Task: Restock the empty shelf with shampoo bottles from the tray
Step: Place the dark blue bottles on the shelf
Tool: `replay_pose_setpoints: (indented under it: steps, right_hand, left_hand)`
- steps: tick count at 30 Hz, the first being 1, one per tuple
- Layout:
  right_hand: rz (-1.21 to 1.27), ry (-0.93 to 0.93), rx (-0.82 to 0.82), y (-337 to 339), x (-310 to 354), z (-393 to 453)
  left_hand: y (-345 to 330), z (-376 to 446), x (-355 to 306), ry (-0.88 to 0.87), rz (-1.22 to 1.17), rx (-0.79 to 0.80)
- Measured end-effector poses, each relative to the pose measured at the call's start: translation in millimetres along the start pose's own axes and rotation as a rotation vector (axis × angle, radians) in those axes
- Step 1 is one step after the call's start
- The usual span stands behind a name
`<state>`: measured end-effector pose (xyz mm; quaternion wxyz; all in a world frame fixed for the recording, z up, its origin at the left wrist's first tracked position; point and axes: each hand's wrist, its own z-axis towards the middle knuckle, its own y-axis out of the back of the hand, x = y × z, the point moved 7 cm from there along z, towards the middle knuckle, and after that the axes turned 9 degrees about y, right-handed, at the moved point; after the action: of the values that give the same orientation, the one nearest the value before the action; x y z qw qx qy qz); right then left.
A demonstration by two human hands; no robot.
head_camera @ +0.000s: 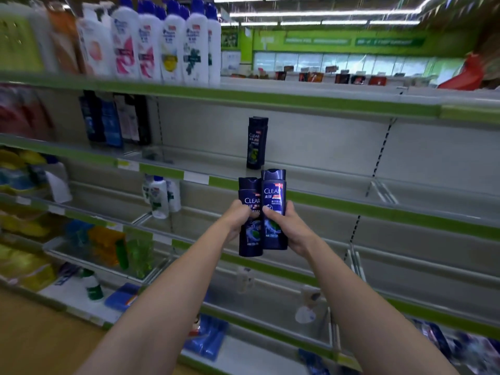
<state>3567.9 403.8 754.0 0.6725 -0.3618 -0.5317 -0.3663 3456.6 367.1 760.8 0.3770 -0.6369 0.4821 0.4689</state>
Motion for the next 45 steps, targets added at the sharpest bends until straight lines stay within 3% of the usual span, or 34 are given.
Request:
replay_pose_setpoints:
  steps: [5,16,27,34,38,40,45]
  right_hand:
    - [-0.020,0.080,-0.077,1.6,25.2,34.9]
    - [-0.054,0.196,-0.225,21.6,52.8,138.0]
    - [-0.043,0.243,-0.276,7.8,26.5,207.8]
    - [-0.081,0.245,-0.255,6.7,16.8,213.3]
    - [-0.333,0.180,-0.257,8.6,16.4,215.0]
    - [-0.498,0.101,-0.231,14.2,14.3,219.1]
    - [-0.502,0.059,-0.165,7.9,19.3,212.8]
  left_hand:
    - [16.2,29.1,-36.2,-0.113,-0.050,-0.047]
    - [24.4,130.5,-119.1,-0.236,-0.125,0.084]
    - [47.3,195.3,-124.1,-0.216,-0.173,0.194]
    - [65.9,206.4,-124.6,-0.355,0.116,0.095]
    - [69.0,212.6,-112.2,-0.373,0.429,0.041]
    - [69.8,212.8,-113.3,-0.400,0.489,-0.003]
    - [71.7,216.4,-122.8,-0.424,0.575,-0.167]
